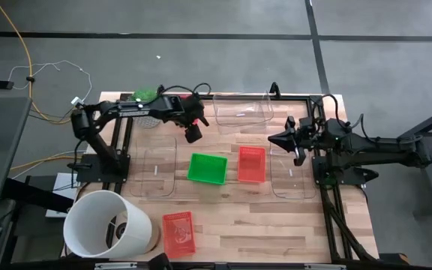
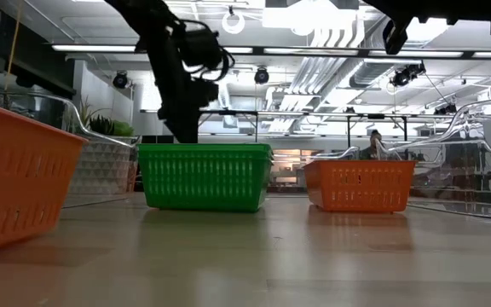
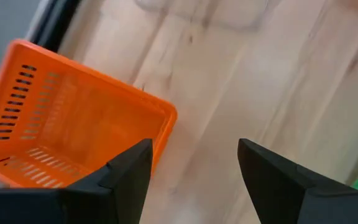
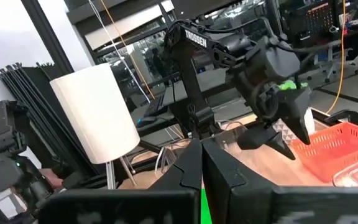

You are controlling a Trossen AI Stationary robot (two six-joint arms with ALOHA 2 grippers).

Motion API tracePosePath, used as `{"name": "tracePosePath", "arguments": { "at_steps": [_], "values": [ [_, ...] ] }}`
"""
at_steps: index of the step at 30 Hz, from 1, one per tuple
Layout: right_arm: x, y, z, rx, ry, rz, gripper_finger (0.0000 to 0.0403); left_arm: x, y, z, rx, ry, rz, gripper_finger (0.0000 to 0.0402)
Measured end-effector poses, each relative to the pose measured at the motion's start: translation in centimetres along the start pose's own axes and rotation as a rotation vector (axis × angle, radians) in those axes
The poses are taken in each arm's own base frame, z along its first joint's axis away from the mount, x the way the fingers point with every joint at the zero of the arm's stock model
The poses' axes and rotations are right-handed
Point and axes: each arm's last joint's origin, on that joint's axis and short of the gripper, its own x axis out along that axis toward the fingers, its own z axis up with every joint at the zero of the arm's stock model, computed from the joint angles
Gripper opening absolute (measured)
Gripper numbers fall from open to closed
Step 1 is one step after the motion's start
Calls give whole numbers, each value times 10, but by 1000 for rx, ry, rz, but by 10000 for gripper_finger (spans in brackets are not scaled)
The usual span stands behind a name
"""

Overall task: Stack baskets by color
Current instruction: Stack the top orange bin on the bottom orange bin

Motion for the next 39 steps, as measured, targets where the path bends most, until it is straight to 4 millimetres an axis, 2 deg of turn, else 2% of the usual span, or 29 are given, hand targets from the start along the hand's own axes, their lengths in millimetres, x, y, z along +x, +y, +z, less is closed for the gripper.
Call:
{"name": "tracePosePath", "arguments": {
  "at_steps": [3, 9, 19, 26, 30, 36, 39],
  "values": [
    [0, 0, 0, 0, 5, -2, 0, 13, -1, -2, 39, 60, 6, 226],
    [0, 0, -1, 1, 7, -7, 0, 30, 2, -7, 54, 151, 136, 226],
    [0, 0, -1, 1, 7, -7, 0, 45, 7, -10, 101, 207, 146, 225],
    [0, 0, -1, 1, 7, -7, 0, 46, 16, -11, 66, 210, 154, 224],
    [0, 0, -1, 27, 5, -10, 0, 48, 19, -12, 45, 209, 160, 203],
    [0, 0, -1, 58, 5, -10, 0, 56, 18, -25, 72, 254, 151, 159],
    [0, -1, -1, 68, 5, -11, 0, 57, 17, -27, 77, 260, 151, 126]
  ]
}}
